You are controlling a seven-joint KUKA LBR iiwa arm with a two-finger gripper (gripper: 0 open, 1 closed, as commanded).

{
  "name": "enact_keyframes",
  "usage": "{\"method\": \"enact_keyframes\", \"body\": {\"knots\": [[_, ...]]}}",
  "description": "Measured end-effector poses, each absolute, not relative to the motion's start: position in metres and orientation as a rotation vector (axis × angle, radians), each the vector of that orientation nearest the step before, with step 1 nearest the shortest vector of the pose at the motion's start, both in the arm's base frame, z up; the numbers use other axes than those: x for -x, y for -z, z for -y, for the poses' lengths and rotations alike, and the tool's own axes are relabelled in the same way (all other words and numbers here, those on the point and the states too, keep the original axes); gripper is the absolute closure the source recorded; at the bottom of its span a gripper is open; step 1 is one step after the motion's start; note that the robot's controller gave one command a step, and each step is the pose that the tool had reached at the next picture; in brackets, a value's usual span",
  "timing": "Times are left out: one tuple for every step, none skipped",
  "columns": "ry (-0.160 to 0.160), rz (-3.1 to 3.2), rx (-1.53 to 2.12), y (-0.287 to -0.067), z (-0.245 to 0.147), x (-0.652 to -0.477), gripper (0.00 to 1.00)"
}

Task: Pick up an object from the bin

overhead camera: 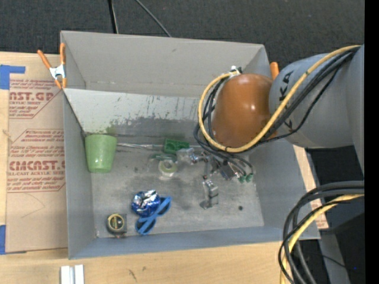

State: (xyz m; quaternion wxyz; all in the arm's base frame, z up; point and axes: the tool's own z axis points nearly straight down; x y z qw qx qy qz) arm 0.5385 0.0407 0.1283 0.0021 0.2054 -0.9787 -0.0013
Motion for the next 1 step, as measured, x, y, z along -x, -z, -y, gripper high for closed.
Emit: {"method": "enact_keyframes", "body": {"knots": [[0.002, 3.062, -0.737, -0.0685, -0.0446, -0.5807, 0.00]]}}
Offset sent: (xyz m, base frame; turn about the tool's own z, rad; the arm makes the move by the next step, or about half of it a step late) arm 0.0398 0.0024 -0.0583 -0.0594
